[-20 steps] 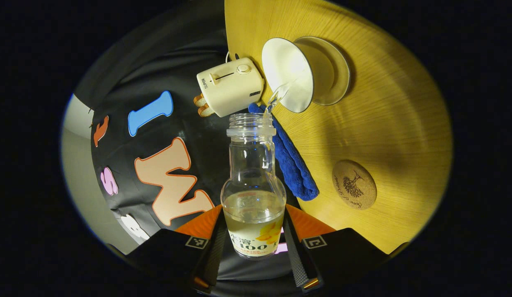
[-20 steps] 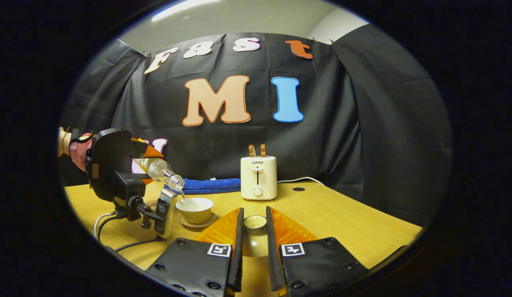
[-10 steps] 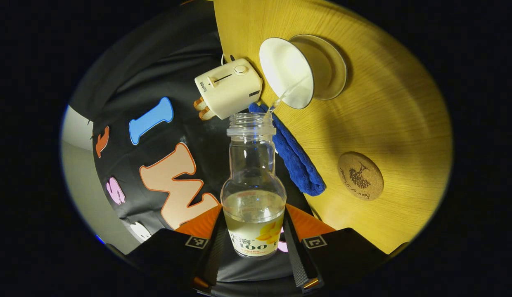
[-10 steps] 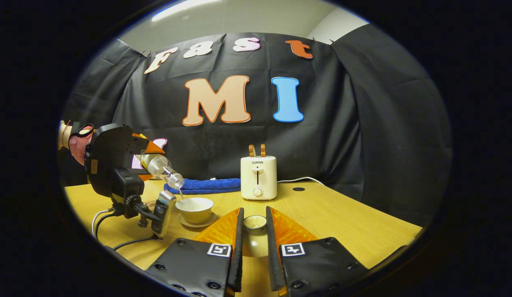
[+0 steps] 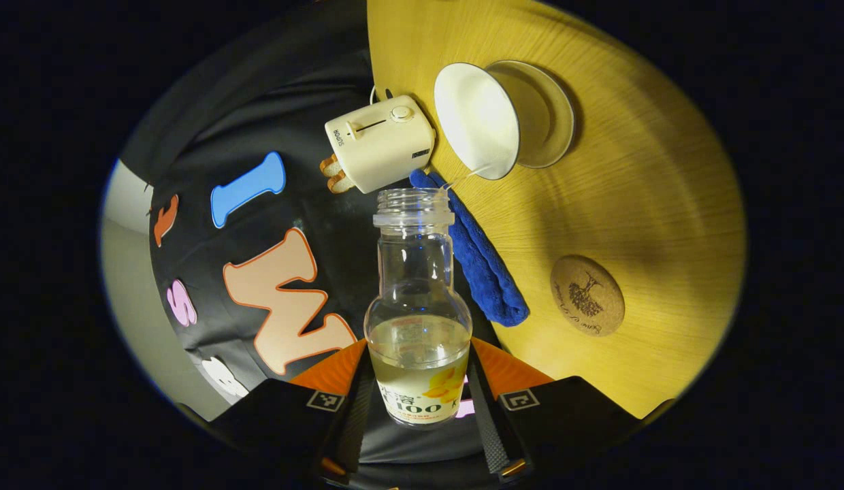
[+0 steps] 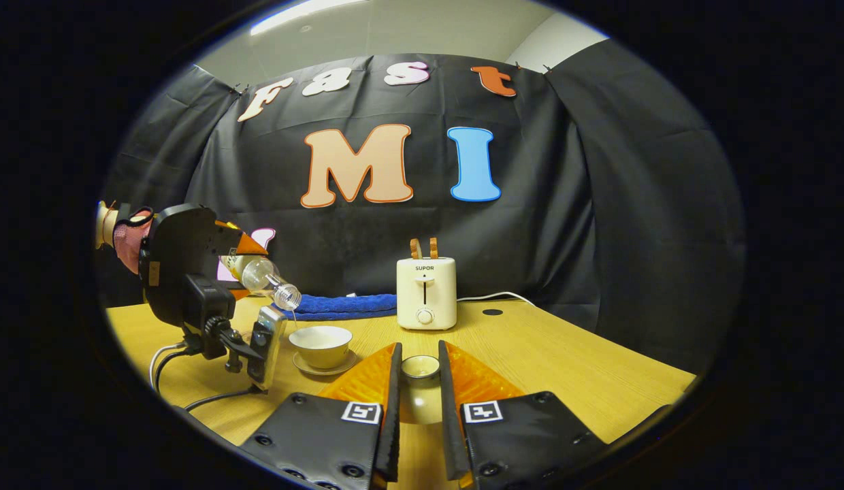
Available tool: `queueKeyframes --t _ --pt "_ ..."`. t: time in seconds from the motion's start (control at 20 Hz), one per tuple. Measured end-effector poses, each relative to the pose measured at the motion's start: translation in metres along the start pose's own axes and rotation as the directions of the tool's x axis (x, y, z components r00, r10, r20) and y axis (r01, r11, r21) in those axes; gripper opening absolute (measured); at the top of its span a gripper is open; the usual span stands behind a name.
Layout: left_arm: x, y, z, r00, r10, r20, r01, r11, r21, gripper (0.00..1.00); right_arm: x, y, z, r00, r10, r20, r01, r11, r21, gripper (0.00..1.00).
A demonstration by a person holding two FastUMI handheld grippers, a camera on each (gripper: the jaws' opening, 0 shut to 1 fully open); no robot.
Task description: Open the teacup lid with one hand, grasp the water bottle and pour water into the teacup with the other hand; after pouring, place the water bottle on the coaster and then close the teacup lid.
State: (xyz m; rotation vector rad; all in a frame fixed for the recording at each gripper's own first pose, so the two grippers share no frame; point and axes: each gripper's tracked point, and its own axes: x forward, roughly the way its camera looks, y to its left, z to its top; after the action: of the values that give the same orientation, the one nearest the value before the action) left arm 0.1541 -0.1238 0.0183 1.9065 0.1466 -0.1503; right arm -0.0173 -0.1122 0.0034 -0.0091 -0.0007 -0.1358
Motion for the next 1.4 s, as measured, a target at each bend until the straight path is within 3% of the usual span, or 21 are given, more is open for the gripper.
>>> queueKeyframes --t 0.1,0.2,0.3,0.35,0.5,0.6,0.75,0.85,1.15,1.3,1.4 --pt "0.001 -0.012 0.003 0.999 -0.032 0.019 0.034 0.994 -0.108 0.67 0.000 0.000 0.000 1.000 0.000 0.000 0.000 1.000 0.000 0.30" --pt "0.002 -0.025 0.008 0.997 -0.058 0.050 0.068 0.968 -0.243 0.67 0.000 0.000 0.000 1.000 0.001 0.000 -0.001 1.000 0.000 0.29" --pt "-0.002 -0.035 0.013 0.994 -0.071 0.083 0.099 0.914 -0.393 0.66 0.000 0.000 0.000 1.000 0.001 0.000 -0.001 1.000 0.000 0.29" --pt "-0.003 -0.039 0.016 0.992 -0.077 0.104 0.117 0.871 -0.477 0.67 0.000 0.000 0.000 1.000 0.001 0.000 -0.001 1.000 0.000 0.30" --pt "0.006 -0.054 0.028 0.989 -0.062 0.136 0.140 0.696 -0.704 0.66 0.000 0.000 0.000 1.000 0.001 -0.001 -0.001 1.000 0.000 0.29" --pt "0.010 -0.063 0.038 0.990 -0.042 0.136 0.137 0.547 -0.826 0.66 0.000 0.000 0.000 1.000 0.001 -0.002 -0.001 1.000 -0.001 0.30" --pt "0.013 -0.072 0.059 0.983 -0.046 0.178 0.183 0.307 -0.934 0.66 0.000 0.000 0.000 1.000 0.000 -0.003 0.000 1.000 -0.001 0.30" --pt "0.018 -0.068 0.071 0.982 -0.007 0.188 0.186 0.178 -0.966 0.66 0.000 -0.002 0.000 1.000 -0.007 -0.003 0.007 1.000 -0.001 0.30" --pt "0.014 -0.058 0.087 0.973 0.080 0.214 0.224 -0.147 -0.963 0.66 0.000 -0.003 0.000 1.000 -0.016 -0.002 0.016 1.000 -0.002 0.30" --pt "0.012 -0.058 0.081 0.965 0.107 0.241 0.261 -0.260 -0.930 0.66 -0.001 -0.003 0.001 1.000 -0.017 -0.001 0.017 1.000 -0.002 0.30" --pt "0.017 -0.058 0.078 0.960 0.130 0.248 0.277 -0.305 -0.911 0.66 0.000 -0.004 0.000 1.000 -0.020 -0.002 0.020 1.000 -0.002 0.30"
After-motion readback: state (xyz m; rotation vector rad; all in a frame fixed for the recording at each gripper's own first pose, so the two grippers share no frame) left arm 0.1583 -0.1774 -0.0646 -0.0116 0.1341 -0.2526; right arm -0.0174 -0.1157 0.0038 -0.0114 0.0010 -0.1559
